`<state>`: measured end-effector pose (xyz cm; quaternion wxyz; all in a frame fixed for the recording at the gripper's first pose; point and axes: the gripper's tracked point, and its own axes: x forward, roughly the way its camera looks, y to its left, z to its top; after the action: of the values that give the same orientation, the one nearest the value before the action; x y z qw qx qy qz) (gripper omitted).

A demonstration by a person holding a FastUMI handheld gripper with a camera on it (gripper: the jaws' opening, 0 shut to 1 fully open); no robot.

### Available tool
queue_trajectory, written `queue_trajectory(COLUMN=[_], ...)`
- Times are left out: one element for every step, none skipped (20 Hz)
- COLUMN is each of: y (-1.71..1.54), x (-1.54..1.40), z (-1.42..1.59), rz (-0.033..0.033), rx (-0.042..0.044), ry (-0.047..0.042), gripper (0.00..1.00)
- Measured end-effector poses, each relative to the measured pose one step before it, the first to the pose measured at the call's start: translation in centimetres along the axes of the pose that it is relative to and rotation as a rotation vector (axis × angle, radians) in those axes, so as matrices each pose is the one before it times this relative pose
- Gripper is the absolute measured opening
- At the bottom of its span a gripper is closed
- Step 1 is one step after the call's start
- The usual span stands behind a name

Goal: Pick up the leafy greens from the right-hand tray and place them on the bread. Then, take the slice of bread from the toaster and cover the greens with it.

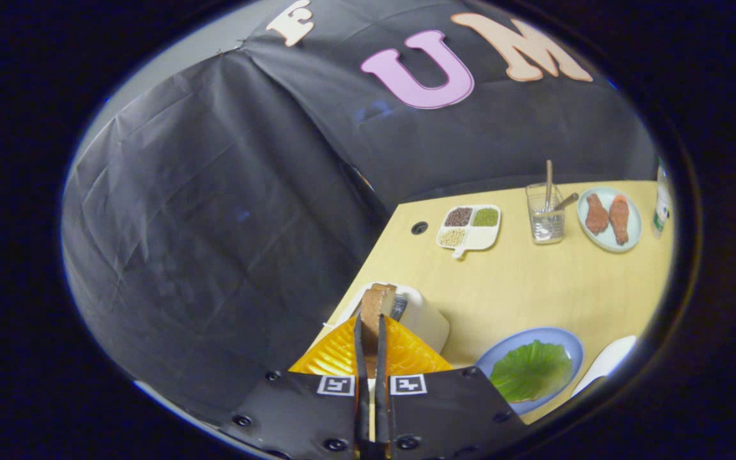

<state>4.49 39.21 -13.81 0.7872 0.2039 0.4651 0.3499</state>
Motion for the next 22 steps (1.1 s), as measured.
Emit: queue_trajectory(y=[-0.544, -0.532, -0.424, -0.007, -0.294, -0.514, -0.455, -0.255, -0.318, -0.12, -0.24, -0.676, -0.771, -0.596, -0.599, -0.588, -0.597, -0.747, -0.795, -0.711, -0.785, -0.698], x=[-0.442, -0.362, -0.377, -0.122, -0.297, -0.363, -0.306, -0.399, -0.355, -0.37, -0.25, -0.267, -0.171, -0.214, 0.138, 0.0, -0.098, -0.042, 0.027, 0.016, 0.249, 0.221], z=[0.215, 0.018, 0.01, -0.317, -0.094, -0.051, 0.053, -0.028, 0.024, -0.005, -0.065, -0.191, -0.113, -0.26, -0.275, -0.442, -0.208, -0.35, -0.374, -0.42, -0.461, -0.335], rz=[-0.00211, -0.00328, -0.00263, 0.00547, 0.00322, -0.00265, 0.0016, 0.00279, 0.00284, 0.0014, -0.00017, -0.00958, -0.01745, -0.00721, -0.00278, -0.00264, -0.00657, -0.00996, -0.01025, -0.00764, -0.00302, -0.00229], rx=[0.00811, -0.00052, 0.01003, 0.01325, 0.01398, 0.00621, 0.00778, 0.01032, 0.00572, 0.0034, 0.00094, -0.00581, -0.00444, 0.00006, 0.01066, 0.01177, 0.00849, 0.00513, 0.00478, 0.0099, 0.01073, 0.01293], ry=[-0.00445, 0.00033, -0.00545, 0.00319, -0.00454, -0.00246, 0.00124, -0.00557, 0.00044, -0.00316, -0.001, 0.00396, -0.00113, 0.00553, 0.00401, 0.00669, 0.00522, 0.00776, 0.01043, 0.01126, 0.01143, 0.0118], gripper=[0.06, 0.06, 0.06, 0.06, 0.06, 0.06, 0.06, 0.06, 0.06, 0.06, 0.06, 0.06, 0.06, 0.06, 0.06, 0.06, 0.06, 0.06, 0.06, 0.06, 0.06, 0.06])
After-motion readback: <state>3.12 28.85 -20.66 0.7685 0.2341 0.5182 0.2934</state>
